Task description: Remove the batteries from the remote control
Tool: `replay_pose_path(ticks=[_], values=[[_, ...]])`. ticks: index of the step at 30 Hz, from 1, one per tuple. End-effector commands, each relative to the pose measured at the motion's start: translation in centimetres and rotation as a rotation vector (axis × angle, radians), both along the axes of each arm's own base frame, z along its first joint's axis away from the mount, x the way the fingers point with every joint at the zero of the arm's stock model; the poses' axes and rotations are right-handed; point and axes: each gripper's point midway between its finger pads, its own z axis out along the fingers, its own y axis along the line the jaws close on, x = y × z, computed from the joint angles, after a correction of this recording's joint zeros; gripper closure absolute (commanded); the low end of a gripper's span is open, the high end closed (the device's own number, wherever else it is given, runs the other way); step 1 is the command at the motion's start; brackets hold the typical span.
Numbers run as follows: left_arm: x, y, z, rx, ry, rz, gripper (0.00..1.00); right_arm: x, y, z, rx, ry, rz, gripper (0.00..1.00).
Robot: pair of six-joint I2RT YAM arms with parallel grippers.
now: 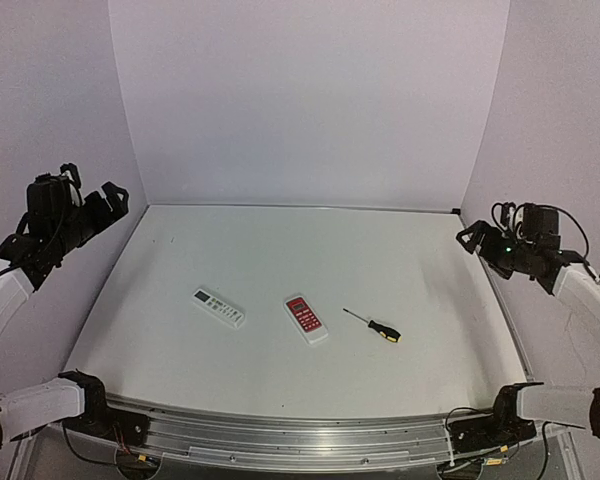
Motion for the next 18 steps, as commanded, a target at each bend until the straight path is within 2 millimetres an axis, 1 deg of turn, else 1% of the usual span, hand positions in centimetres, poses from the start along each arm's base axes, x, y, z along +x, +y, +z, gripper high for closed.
replay_pose_path(ticks=[1, 2, 3, 6, 8, 9, 11, 12, 16, 18], values=[[-0.4, 0.3, -1.8, -0.012, 0.050, 0.022, 0.00, -2.7, 8.5, 0.1, 0.250, 0.101, 0.314, 0.02], [-0.4, 0.3, -2.1, -0.013, 0.054, 0.021, 0.00, -3.3, 10.5, -0.1, 0.191, 0.118, 0.368, 0.02], [-0.3, 0.3, -2.4, -0.015, 0.059, 0.022, 0.00, -4.1, 13.0, -0.3, 0.112, 0.121, 0.453, 0.02], [-0.3, 0.4, -3.2, -0.021, 0.079, 0.035, 0.00, -5.2, 18.1, -2.8, -0.043, 0.190, 0.593, 0.02], [-0.3, 0.4, -3.6, -0.023, 0.090, 0.037, 0.00, -5.0, 20.6, -4.9, -0.187, 0.203, 0.637, 0.02], [-0.4, 0.4, -3.8, -0.026, 0.098, 0.038, 0.00, -5.3, 22.3, -6.0, -0.249, 0.210, 0.681, 0.02], [-0.5, 0.5, -4.4, -0.041, 0.116, 0.045, 0.00, -4.9, 25.4, -7.2, -0.376, 0.193, 0.724, 0.02], [-0.6, 0.4, -4.7, -0.047, 0.122, 0.042, 0.00, -5.2, 26.9, -8.9, -0.426, 0.213, 0.759, 0.02], [-0.8, 0.2, -5.9, -0.060, 0.137, 0.036, 0.00, -4.5, 32.2, -13.0, -0.585, 0.216, 0.851, 0.02], [-0.9, 0.2, -6.7, -0.060, 0.157, 0.033, 0.00, -4.2, 33.9, -14.3, -0.618, 0.215, 0.868, 0.02]])
